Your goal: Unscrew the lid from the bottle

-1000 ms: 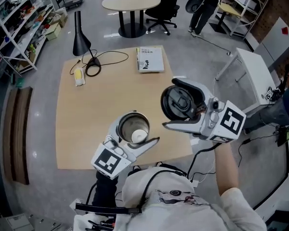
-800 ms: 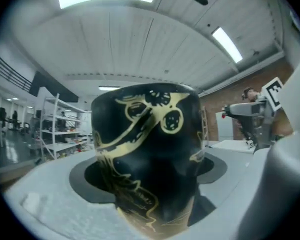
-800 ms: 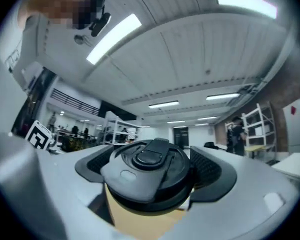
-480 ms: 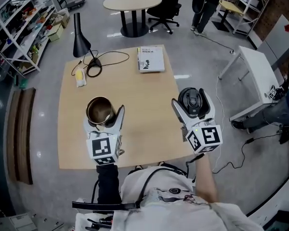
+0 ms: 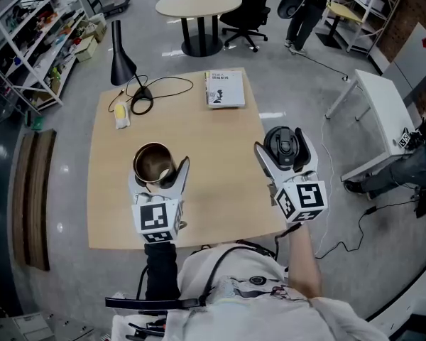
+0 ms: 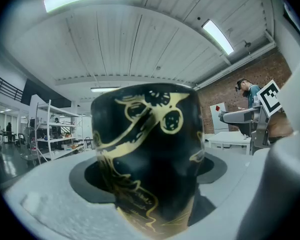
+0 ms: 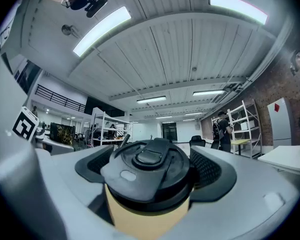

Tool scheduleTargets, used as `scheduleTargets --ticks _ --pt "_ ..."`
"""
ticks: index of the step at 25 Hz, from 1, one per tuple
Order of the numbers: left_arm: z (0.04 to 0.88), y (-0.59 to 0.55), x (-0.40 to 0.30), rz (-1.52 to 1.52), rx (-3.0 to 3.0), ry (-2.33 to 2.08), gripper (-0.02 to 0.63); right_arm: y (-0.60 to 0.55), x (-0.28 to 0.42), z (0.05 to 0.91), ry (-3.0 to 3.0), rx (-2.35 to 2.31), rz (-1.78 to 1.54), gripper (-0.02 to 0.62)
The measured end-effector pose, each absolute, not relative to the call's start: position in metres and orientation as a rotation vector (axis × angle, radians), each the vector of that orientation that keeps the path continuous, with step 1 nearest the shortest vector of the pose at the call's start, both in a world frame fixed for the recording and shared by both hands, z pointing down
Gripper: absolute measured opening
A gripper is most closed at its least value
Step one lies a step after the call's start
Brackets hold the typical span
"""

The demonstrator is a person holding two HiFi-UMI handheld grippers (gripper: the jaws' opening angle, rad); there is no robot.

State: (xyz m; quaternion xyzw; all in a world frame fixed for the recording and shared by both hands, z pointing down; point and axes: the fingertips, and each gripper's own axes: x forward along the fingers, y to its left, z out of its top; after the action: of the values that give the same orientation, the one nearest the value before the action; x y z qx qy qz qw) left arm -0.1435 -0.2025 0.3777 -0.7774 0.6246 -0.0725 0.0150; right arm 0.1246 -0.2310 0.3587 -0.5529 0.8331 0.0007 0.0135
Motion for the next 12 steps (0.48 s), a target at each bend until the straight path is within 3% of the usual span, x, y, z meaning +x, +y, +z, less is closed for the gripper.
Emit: scheduleTargets --ticks 12 --pt "0.3857 -0.2033 -0.1385 -0.255 -2.432 1.936 0.449 -0.2348 0.1176 0.3627 2.634 -1.671 0.001 0.48"
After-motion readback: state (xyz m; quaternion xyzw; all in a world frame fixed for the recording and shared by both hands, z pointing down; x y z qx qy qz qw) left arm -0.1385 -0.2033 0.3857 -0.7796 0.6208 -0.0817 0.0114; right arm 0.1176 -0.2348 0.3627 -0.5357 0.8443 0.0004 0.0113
